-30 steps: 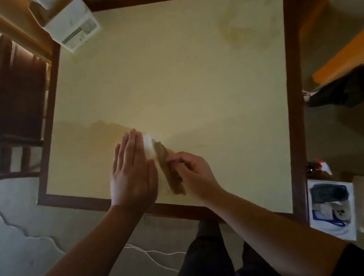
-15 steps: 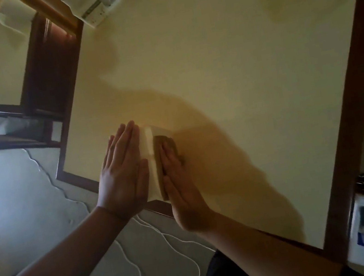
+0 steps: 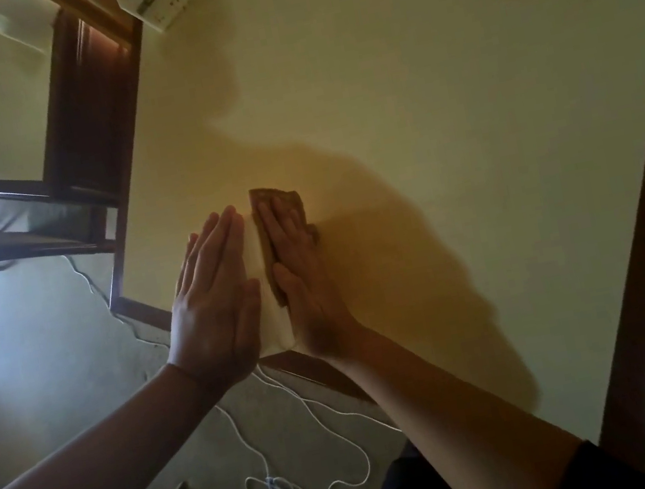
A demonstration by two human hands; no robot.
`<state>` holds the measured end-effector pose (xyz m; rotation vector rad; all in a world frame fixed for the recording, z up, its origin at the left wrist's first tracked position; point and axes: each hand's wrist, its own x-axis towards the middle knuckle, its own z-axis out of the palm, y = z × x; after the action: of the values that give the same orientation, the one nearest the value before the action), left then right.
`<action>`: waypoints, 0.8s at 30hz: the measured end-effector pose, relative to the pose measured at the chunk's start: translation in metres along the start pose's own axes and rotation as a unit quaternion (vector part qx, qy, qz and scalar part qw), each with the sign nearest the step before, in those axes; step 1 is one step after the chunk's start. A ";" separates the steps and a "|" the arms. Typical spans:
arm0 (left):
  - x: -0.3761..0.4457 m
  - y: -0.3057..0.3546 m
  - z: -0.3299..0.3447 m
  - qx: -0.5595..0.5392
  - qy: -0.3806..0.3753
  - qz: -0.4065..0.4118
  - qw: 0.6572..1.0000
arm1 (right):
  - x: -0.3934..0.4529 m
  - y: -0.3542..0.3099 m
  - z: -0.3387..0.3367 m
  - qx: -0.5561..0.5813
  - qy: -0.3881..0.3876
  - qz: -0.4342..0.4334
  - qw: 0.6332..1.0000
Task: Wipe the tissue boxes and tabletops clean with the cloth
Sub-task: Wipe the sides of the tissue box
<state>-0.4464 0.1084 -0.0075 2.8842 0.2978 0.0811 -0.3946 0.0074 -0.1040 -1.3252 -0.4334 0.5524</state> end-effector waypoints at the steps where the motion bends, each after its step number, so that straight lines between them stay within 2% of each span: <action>1: 0.000 0.000 0.000 -0.001 0.002 -0.005 1.000 | 0.007 0.004 -0.001 -0.004 0.001 0.003 1.000; 6: 0.000 -0.002 0.001 0.014 -0.009 -0.014 1.000 | 0.016 0.020 -0.008 0.026 -0.019 0.045 0.998; 13: 0.000 -0.002 0.000 0.017 -0.010 -0.012 1.000 | -0.043 0.017 -0.003 0.061 -0.029 0.120 0.990; 20: 0.002 0.001 0.000 0.017 -0.009 -0.015 1.000 | -0.075 -0.001 -0.001 -0.043 -0.042 0.100 0.993; 24: 0.002 0.002 0.001 0.012 0.005 -0.007 1.000 | -0.058 -0.019 -0.001 0.021 -0.052 0.083 0.995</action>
<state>-0.4437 0.1070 -0.0075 2.9052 0.3215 0.0897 -0.4376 -0.0313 -0.0852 -1.3022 -0.3964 0.7670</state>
